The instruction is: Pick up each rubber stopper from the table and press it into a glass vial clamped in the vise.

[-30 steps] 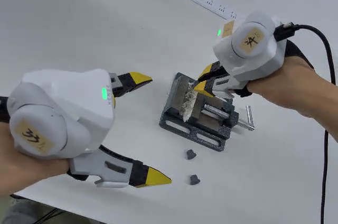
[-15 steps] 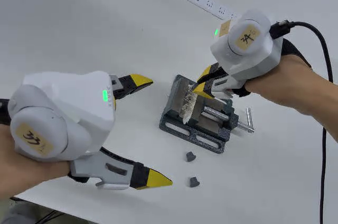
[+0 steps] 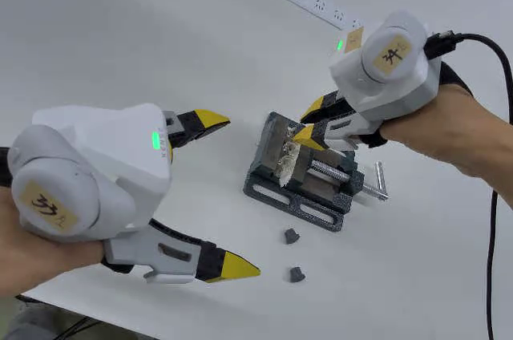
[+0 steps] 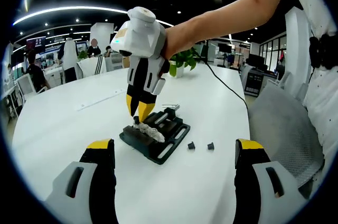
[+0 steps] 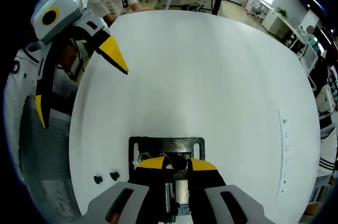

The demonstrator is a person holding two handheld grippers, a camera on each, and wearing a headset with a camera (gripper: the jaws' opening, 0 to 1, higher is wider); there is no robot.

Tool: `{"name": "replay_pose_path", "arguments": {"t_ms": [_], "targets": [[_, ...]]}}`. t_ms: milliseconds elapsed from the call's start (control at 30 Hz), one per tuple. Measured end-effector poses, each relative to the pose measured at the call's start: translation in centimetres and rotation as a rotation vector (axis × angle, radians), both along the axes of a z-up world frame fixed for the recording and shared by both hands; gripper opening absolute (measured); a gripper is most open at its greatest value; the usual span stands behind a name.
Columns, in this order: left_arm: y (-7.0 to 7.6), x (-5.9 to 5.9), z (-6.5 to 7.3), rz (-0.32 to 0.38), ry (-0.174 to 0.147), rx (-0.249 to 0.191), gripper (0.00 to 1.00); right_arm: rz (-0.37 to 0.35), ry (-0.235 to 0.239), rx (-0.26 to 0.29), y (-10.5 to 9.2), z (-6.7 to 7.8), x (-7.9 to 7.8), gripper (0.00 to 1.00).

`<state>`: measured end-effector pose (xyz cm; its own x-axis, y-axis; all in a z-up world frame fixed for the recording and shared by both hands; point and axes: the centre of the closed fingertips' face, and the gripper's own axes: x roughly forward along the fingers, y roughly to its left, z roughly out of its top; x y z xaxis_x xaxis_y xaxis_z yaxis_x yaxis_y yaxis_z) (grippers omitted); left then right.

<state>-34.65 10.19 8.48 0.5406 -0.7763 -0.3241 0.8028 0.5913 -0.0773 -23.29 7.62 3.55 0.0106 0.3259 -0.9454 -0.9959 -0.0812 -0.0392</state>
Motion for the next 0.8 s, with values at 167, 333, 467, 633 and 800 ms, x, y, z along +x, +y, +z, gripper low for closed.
{"name": "replay_pose_path", "arguments": {"t_ms": [167,333,467,633,800], "targets": [[-0.1,-0.1,-0.1,-0.005,0.004,0.001,0.94,0.003,-0.011,0.013,-0.3,0.6,0.0,0.07],[-0.2,-0.2,-0.2,-0.005,0.008,-0.002,0.94,-0.009,-0.005,0.024,-0.4,0.7,0.0,0.02],[-0.2,-0.2,-0.3,-0.008,0.010,0.000,0.94,-0.003,-0.002,0.016,-0.4,0.4,0.1,0.01],[-0.2,-0.2,-0.3,-0.008,0.010,-0.001,0.94,0.001,-0.002,0.014,-0.4,0.1,0.2,0.00],[-0.2,-0.3,-0.4,-0.008,0.013,-0.003,0.94,0.002,0.000,0.009,-0.5,-0.3,0.2,0.00]]}}
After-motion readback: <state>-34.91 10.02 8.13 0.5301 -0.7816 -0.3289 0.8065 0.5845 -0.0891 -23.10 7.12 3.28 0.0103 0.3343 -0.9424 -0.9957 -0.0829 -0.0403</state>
